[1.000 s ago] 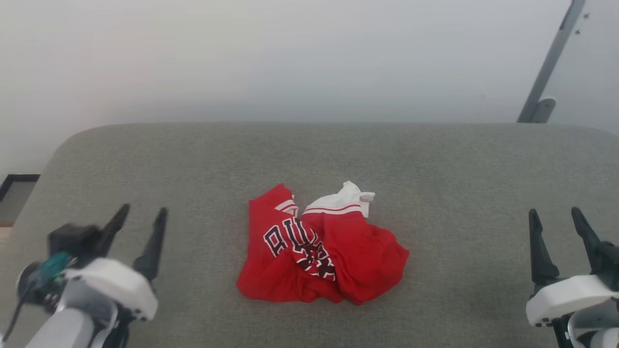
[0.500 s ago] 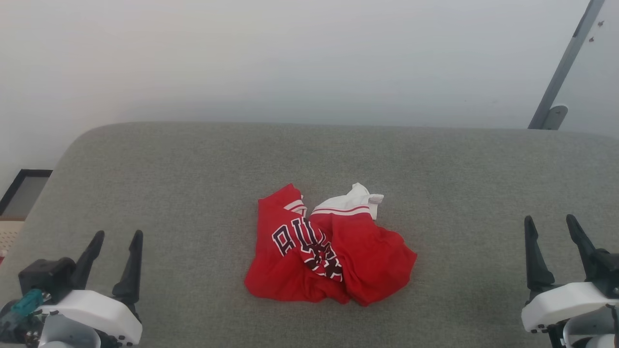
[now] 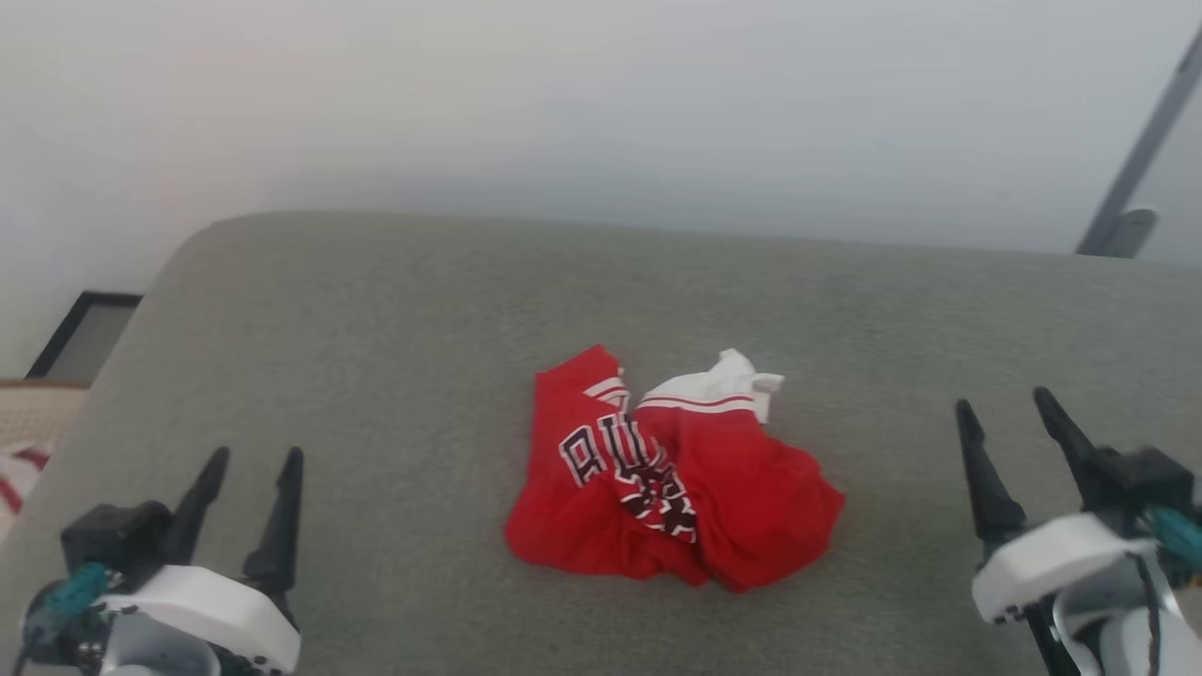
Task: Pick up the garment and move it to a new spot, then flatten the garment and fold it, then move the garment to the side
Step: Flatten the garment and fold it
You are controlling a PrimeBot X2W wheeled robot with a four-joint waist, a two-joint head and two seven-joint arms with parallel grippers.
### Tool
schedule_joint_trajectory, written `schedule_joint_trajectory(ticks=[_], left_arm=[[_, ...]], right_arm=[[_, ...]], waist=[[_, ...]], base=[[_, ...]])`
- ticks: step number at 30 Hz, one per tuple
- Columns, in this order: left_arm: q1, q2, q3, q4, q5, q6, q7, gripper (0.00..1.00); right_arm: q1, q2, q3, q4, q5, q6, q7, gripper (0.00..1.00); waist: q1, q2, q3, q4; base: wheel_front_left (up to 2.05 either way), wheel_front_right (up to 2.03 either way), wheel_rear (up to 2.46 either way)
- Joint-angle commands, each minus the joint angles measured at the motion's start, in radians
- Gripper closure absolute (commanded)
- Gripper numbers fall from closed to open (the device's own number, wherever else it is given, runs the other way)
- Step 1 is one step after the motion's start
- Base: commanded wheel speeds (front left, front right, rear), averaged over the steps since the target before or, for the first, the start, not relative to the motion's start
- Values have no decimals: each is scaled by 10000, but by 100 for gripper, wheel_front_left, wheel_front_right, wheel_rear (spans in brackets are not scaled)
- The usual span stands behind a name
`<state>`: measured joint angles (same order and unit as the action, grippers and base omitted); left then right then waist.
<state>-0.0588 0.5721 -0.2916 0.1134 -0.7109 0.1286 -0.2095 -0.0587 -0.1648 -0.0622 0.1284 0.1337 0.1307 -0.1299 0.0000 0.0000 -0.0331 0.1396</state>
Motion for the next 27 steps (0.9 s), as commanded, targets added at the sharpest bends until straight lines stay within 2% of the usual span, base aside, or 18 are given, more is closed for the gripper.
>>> schedule_joint_trajectory(ticks=[1, 6, 13, 23, 27], left_arm=[[30, -68, -78, -9, 57, -30, 3, 0], [-348, -327, -381, 1, 149, -165, 30, 0], [-889, -683, -758, 143, 318, -348, -78, 0], [-1597, -1316, -1093, 596, 467, -654, -324, 0], [-1834, -1577, -1165, 864, 495, -796, -402, 0]], right_arm=[[-262, -146, 209, 65, 84, 1, 108, 0], [-1171, -650, 937, 483, 546, 1, 634, 0], [-2660, -1480, 2204, 1341, 1540, 1, 1929, 0], [-4524, -2599, 4106, 2771, 2860, 1, 4783, 0], [-5100, -2829, 4505, 3295, 3167, -1, 5553, 0]], waist=[[0, 0, 143, 275], [0, 0, 586, 922], [0, 0, 1289, 1756], [0, 0, 2237, 2631], [0, 0, 2509, 2815]], base=[[0, 0, 0], [0, 0, 0], [0, 0, 0], [0, 0, 0], [0, 0, 0]])
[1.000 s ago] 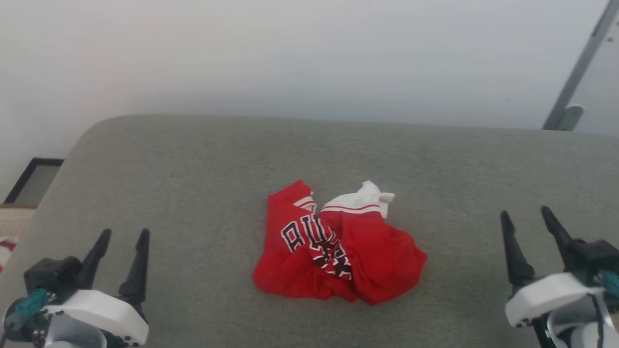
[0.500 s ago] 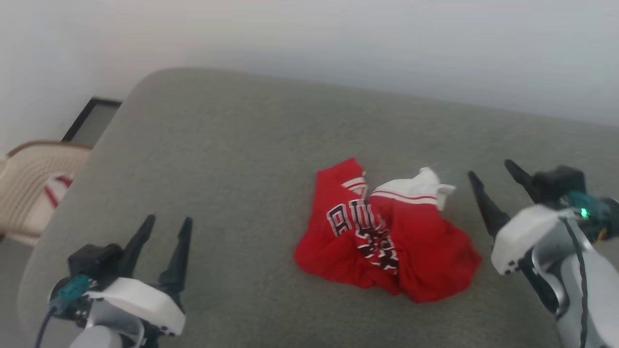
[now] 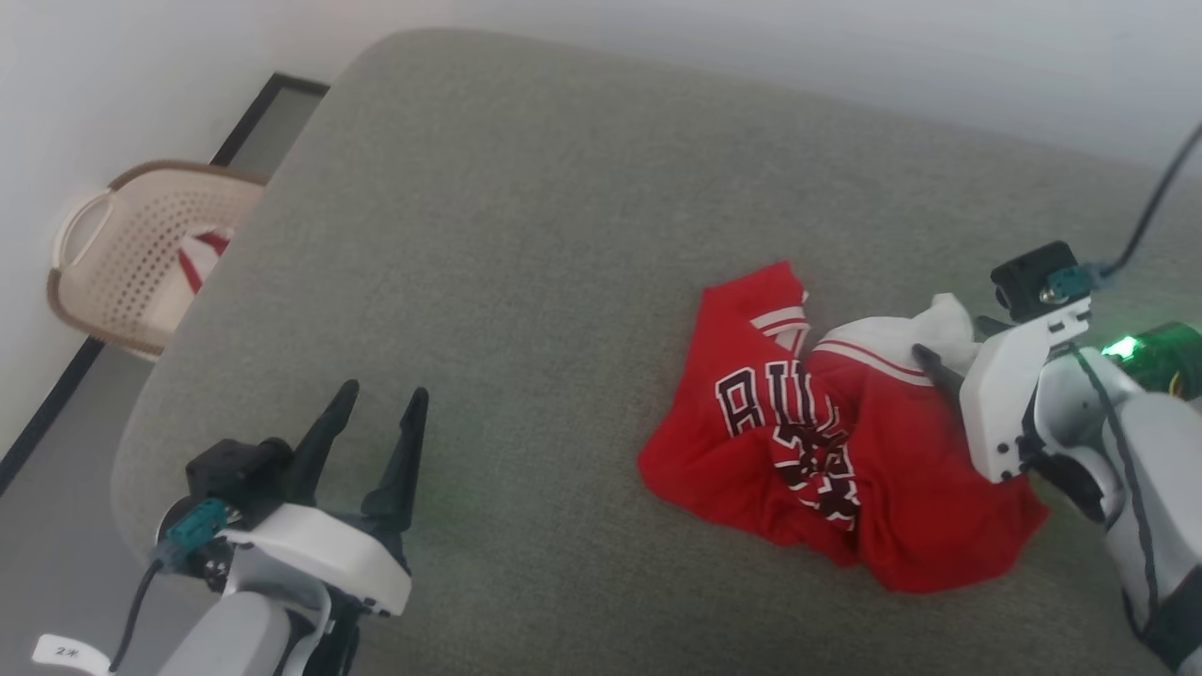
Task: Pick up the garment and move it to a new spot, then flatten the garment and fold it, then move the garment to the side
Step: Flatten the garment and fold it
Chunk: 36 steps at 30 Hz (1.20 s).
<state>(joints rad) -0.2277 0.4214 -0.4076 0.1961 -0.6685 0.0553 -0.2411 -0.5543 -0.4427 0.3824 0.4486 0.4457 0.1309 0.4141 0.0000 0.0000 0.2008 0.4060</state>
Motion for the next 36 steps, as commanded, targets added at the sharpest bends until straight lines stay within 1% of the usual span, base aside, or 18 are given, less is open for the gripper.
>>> schedule_joint_trajectory(ticks=[1, 6, 11, 12, 13, 17, 21, 23, 27, 31, 36], left_arm=[[-200, -129, -28, 124, 81, -102, -92, 0], [-410, -365, -26, 488, 81, -303, -163, 0], [-502, -476, 14, 752, 103, -433, -208, 0], [-522, -513, 17, 821, 119, -462, -208, 0], [-555, -548, 29, 878, 112, -504, -209, 0], [-602, -627, 129, 1088, 110, -604, -233, 0], [-486, -589, 257, 1191, 139, -664, -250, 0], [-398, -525, 335, 1209, 165, -653, -236, 0], [-212, -381, 452, 1195, 180, -658, -241, 0], [-95, -234, 509, 1173, 163, -645, -234, 0], [155, -65, 572, 1102, 72, -550, -163, 0]], right_arm=[[-289, -103, 176, 272, 109, -3, 308, 0], [-903, -150, 625, 1053, 485, -3, 1250, 0], [-1212, -183, 889, 1661, 644, -9, 1674, 0], [-1280, -193, 973, 1772, 660, -9, 1711, 47], [-1327, -178, 1050, 1791, 737, -9, 1667, 100], [-1663, -189, 1067, 1935, 828, -9, 1097, 100], [-1854, -191, 1044, 1919, 920, -9, 660, 100], [-1813, -196, 984, 1773, 1037, -8, 492, 100], [-1512, -417, 752, 1328, 1212, -9, 259, 100], [-1048, -701, 264, 749, 1237, -8, 159, 100], [-44, -972, -740, -25, 1123, -8, 324, 100]], waist=[[0, 0, 222, 197], [0, 0, 429, 337], [0, 0, 520, 404], [0, 0, 530, 415], [0, 0, 536, 420], [0, 0, 459, 352], [0, 0, 216, 157], [0, 0, 71, 5], [0, 0, -215, -351], [0, 0, -501, -752], [0, 0, -832, -1272]], base=[[0, 0, 0], [0, 0, 0], [0, 0, 0], [0, 0, 0], [0, 0, 0], [0, 0, 0], [0, 0, 0], [0, 0, 0], [0, 0, 0], [0, 0, 0], [0, 0, 0]])
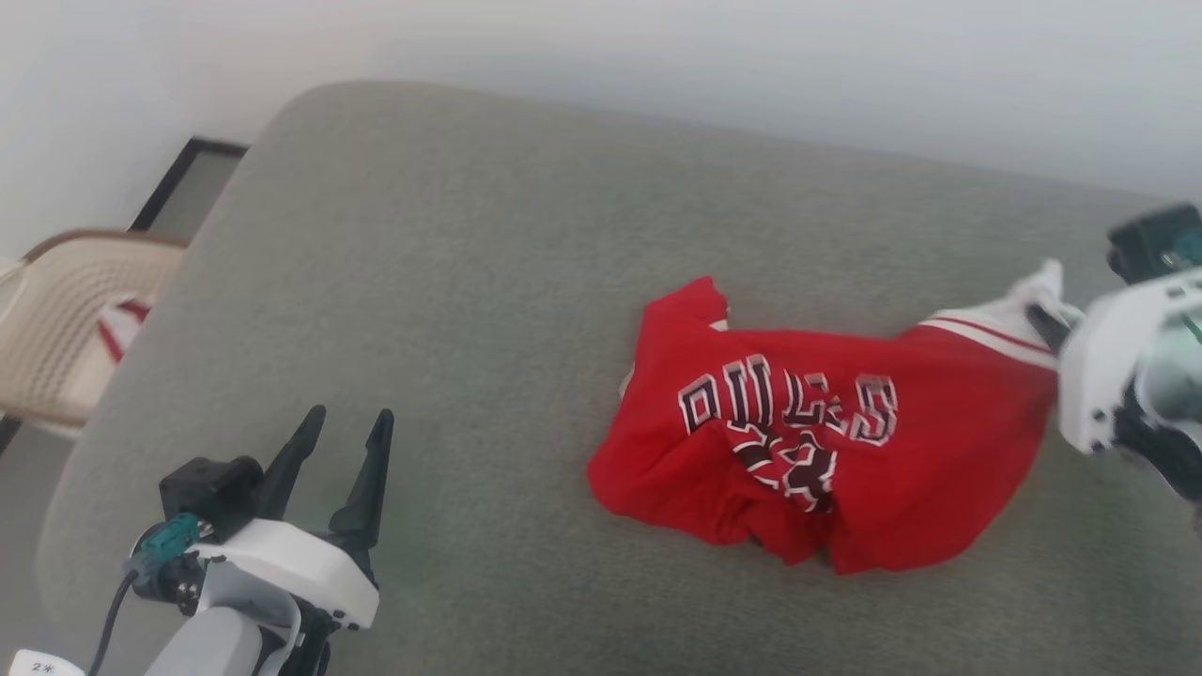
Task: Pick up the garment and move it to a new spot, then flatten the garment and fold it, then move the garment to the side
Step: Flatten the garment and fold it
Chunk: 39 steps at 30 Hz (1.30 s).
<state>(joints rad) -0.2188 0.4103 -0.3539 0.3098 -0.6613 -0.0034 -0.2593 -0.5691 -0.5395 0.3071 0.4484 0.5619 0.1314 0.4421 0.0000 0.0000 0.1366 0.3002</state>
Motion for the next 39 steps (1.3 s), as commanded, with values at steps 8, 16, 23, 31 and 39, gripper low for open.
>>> schedule_joint_trajectory(ticks=[8, 16, 23, 31, 39], left_arm=[[315, 178, 28, -253, -65, 154, 162, 0], [272, 207, -56, -321, -113, 183, 275, 0], [187, 284, -120, -308, -117, 160, 381, 0], [5, 609, -247, -593, -282, -50, 1074, 0], [-520, 1140, -394, -1088, -636, -383, 2485, 0]], right_arm=[[2365, 227, -2218, -926, -379, -13, 462, 100], [3671, 1264, -3686, -811, -861, -12, 727, 100], [3418, 1688, -3815, -55, -1077, -12, 760, 78], [2910, 1510, -3440, -66, -1023, -12, 505, 0], [3109, 1598, -3389, -1141, -1182, -12, -907, 0]], waist=[[0, 0, -434, -711], [0, 0, -443, -822], [0, 0, -489, -930], [0, 0, -773, -1382], [0, 0, -1043, -2146]], base=[[0, 0, 0], [0, 0, 0], [0, 0, 0], [0, 0, 0], [0, 0, 0]])
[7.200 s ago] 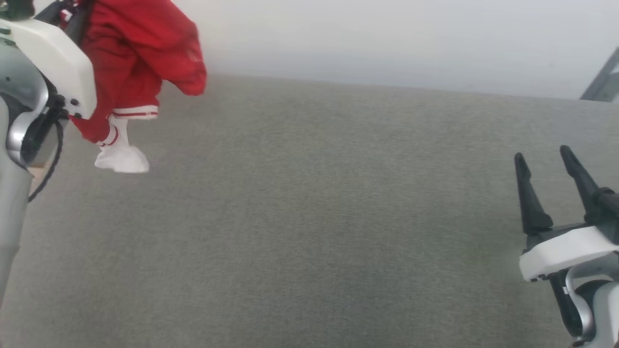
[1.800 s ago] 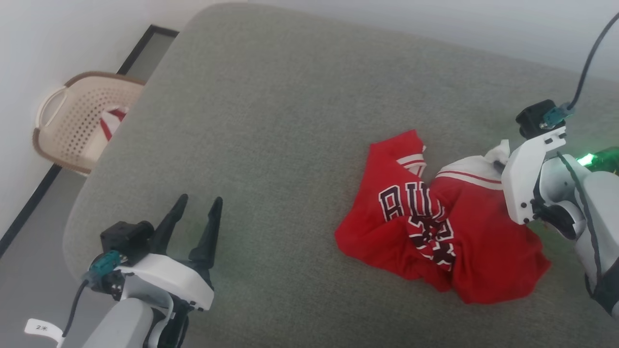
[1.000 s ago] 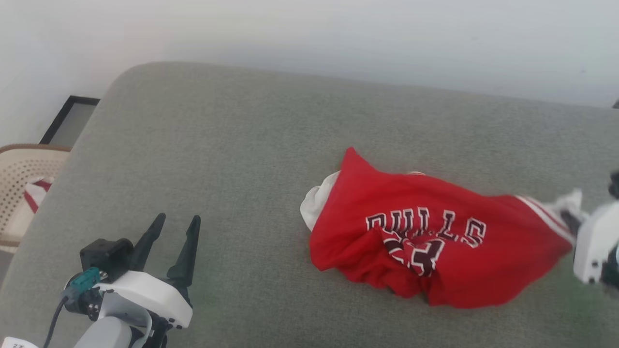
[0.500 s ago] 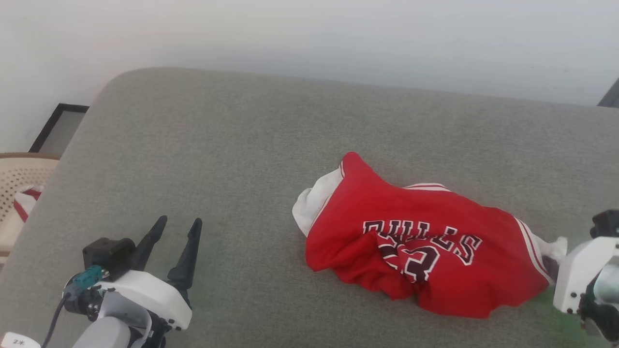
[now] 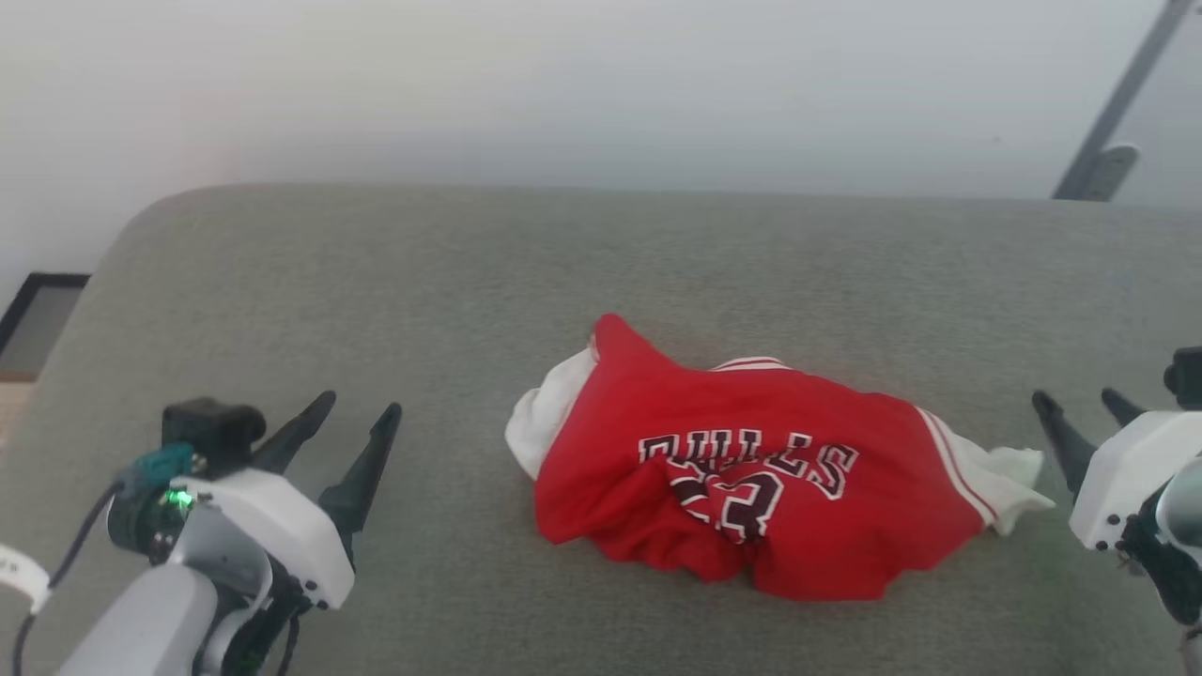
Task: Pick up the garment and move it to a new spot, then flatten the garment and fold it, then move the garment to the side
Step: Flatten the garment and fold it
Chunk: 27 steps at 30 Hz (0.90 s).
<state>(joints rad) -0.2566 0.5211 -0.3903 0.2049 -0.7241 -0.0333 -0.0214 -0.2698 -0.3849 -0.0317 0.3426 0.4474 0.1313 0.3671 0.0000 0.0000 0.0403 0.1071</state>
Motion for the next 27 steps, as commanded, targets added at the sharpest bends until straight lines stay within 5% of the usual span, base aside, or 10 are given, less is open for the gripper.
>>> schedule_joint_trajectory(ticks=[1, 14, 27], left_arm=[[-254, 97, -66, -114, -45, -122, 300, 0], [-2196, 434, -556, 450, -1157, -511, 3632, 0], [-3807, 317, -1361, 2262, -1525, -349, 6696, 0]], right_arm=[[191, 118, -63, -227, -106, -10, -393, 0], [618, 1863, -1550, -2305, -2450, -7, -4533, 0], [292, 2712, -1532, -2600, -2898, -5, -5047, 0]], waist=[[0, 0, -92, -323], [0, 0, 370, -2146], [0, 0, 1238, -3178]], base=[[0, 0, 0], [0, 0, 0], [0, 0, 0]])
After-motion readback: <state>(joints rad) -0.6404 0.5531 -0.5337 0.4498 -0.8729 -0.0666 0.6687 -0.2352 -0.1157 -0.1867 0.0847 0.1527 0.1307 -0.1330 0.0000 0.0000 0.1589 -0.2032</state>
